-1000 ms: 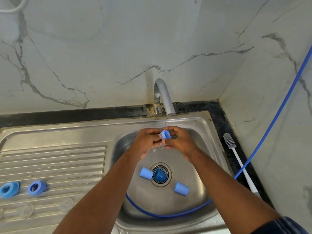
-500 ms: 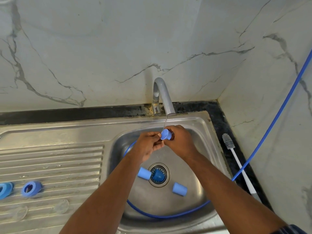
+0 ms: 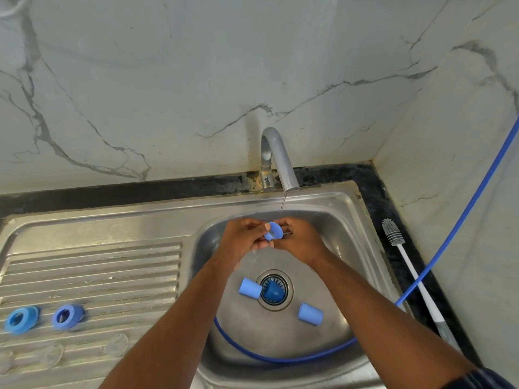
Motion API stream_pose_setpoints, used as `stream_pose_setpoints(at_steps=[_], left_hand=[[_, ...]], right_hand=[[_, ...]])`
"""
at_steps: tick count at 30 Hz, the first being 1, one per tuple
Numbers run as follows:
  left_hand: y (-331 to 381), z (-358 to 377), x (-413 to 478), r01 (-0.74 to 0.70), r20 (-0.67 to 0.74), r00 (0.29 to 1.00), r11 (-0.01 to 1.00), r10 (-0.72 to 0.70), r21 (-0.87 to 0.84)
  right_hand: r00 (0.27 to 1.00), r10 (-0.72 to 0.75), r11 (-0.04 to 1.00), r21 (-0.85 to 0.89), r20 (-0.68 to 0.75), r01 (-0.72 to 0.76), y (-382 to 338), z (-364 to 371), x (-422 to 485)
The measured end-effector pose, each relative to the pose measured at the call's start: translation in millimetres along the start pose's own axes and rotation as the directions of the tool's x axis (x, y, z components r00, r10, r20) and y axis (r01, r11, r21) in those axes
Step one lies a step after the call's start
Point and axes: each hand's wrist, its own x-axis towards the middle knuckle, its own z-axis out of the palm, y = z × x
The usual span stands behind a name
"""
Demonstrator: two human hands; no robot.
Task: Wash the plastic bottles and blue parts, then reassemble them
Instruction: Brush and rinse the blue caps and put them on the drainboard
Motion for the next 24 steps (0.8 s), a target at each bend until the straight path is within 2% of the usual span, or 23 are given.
stream_pose_setpoints(at_steps=[4, 7, 11, 18, 24], left_hand=[[0, -4, 3, -0.08, -0.017, 0.997, 0.996, 0.081, 0.051], [0, -3, 7, -0.127, -0.002, 0.992, 0.992, 0.127, 0.014], [0, 5, 14, -0.163, -0.014, 0.986, 0.987, 0.163, 0.002], [5, 23, 21, -0.049, 0.04, 0.998, 0.991, 0.055, -0.125], [0, 21, 18, 0.026, 0.075, 0.997, 0.999, -0.023, -0.043]], right_hand=[[0.995, -0.073, 0.997, 0.025, -0.067, 0.075, -1, 4, 1], [0.982, -0.117, 0.993, 0.015, -0.149, 0.121, -5, 3, 1], [0.965, -0.189, 0.982, -0.039, -0.182, 0.185, -8, -2, 2], [0.968, -0.17, 0.983, -0.1, -0.184, 0.153, -8, -18, 4], [0.995, -0.062, 0.989, 0.131, -0.082, 0.072, 3, -22, -5]])
